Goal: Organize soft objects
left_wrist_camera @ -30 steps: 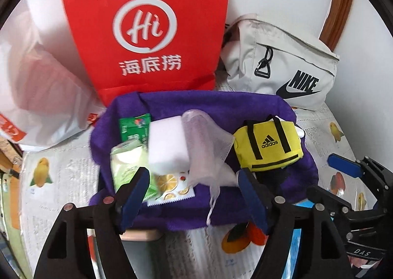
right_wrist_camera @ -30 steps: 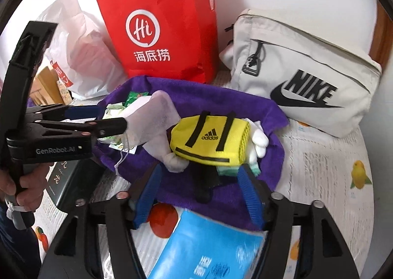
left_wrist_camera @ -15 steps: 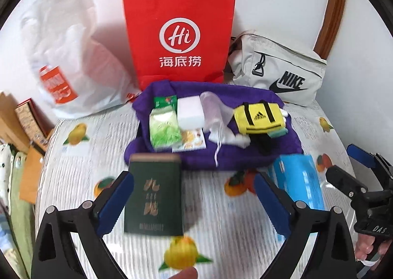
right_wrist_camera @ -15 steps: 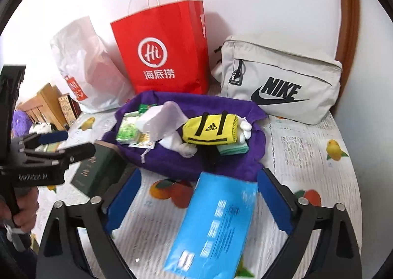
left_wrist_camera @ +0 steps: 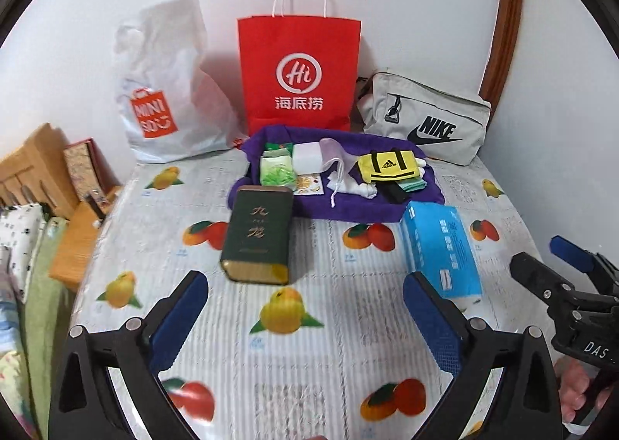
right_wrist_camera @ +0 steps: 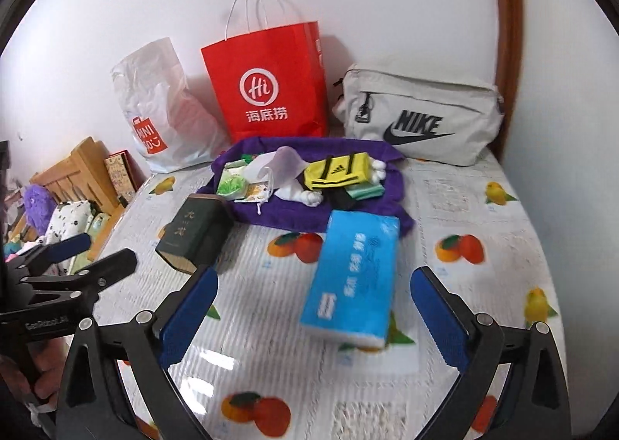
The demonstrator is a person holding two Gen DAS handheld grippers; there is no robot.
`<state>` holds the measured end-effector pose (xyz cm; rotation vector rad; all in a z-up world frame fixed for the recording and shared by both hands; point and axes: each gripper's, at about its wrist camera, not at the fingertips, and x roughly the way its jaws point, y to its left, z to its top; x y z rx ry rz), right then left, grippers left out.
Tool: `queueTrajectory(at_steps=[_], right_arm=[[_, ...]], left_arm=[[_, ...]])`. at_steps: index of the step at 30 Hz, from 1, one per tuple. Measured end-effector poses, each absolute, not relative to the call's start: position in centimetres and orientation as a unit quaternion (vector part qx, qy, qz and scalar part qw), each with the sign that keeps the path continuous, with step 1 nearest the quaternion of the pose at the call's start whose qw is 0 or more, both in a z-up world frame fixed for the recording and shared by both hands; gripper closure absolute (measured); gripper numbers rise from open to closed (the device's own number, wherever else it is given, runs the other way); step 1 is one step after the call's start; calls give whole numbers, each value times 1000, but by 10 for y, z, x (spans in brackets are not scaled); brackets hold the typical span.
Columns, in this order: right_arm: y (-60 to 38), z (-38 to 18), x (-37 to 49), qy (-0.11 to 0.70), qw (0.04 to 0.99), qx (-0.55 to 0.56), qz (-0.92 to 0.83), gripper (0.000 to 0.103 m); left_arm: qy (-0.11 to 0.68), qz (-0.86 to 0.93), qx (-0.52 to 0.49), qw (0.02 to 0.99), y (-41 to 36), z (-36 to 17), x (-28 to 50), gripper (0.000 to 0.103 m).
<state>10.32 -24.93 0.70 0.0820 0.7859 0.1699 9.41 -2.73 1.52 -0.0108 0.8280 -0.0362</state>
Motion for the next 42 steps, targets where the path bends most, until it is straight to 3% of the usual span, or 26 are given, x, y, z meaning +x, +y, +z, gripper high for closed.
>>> queueTrajectory(at_steps=[17,42], right_arm=[[-258,15,10,346,934,37,79,4],[-261,13,-1,345,935,39,73,4]], left_arm=[[373,-18,11,928,-36,29,14,1],[369,-20,14,929,-38,30,1,1]])
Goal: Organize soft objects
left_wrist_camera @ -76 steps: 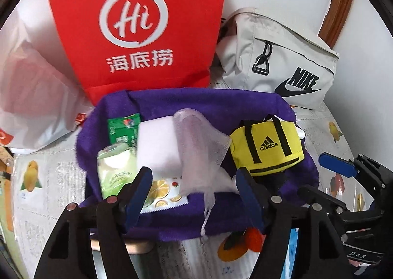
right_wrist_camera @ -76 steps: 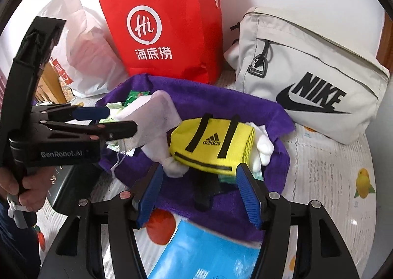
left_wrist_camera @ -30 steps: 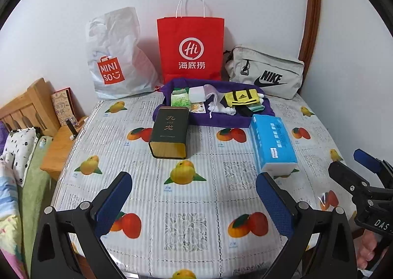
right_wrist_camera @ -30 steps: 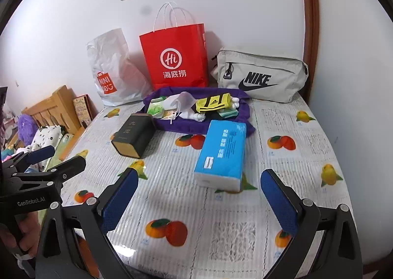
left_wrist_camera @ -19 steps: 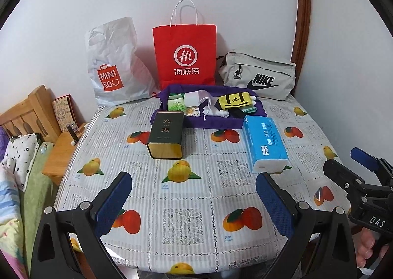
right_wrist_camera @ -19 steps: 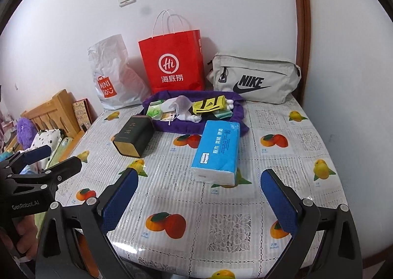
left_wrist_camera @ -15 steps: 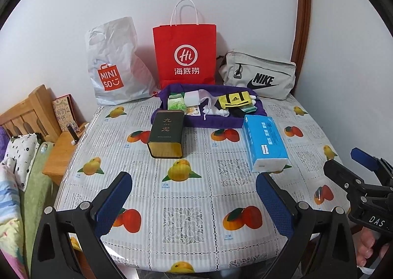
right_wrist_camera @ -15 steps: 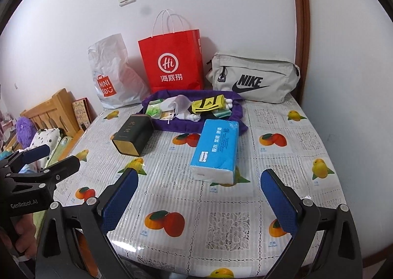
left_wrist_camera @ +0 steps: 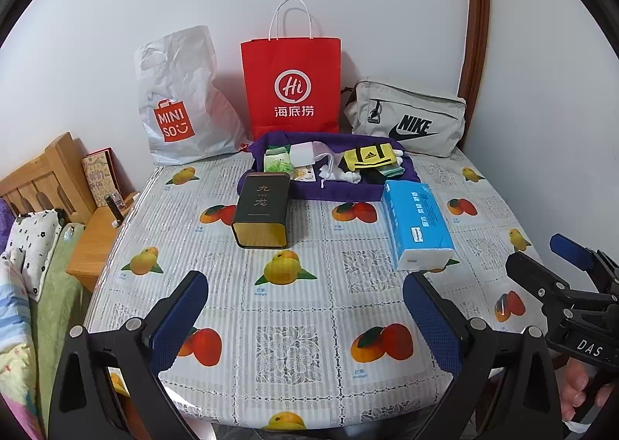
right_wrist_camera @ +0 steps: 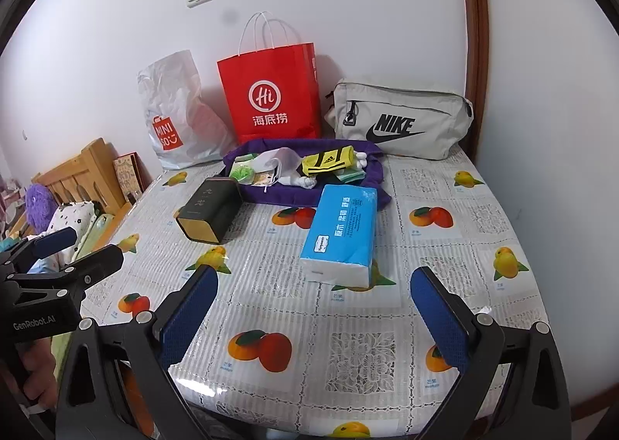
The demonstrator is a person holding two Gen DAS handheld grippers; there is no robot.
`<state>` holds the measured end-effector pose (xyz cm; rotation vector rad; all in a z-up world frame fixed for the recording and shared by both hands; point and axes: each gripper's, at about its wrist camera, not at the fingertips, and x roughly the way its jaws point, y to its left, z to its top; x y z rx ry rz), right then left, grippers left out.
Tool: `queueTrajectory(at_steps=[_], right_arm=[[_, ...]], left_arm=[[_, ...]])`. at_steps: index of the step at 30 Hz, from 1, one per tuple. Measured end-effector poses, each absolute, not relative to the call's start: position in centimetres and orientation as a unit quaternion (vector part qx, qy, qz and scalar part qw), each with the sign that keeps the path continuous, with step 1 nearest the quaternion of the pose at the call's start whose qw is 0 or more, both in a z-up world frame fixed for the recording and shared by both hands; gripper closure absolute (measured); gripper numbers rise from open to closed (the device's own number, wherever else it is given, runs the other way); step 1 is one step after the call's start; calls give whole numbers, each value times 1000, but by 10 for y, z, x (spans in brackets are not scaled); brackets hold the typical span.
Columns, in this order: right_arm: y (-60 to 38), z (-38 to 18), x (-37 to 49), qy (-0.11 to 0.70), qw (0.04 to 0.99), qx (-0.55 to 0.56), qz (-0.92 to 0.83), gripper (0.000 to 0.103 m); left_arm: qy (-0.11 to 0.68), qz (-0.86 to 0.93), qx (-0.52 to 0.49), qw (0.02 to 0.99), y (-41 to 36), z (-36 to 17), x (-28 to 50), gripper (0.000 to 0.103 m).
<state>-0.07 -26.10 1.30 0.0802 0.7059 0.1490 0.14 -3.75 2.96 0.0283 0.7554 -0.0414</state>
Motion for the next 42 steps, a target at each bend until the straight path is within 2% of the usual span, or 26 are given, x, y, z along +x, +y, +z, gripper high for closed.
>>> queueTrajectory(at_steps=[42], right_arm=[[-260,17,-5,342,936,30,73,4]], left_arm=[[369,-19,13,929,-36,32,0,1]])
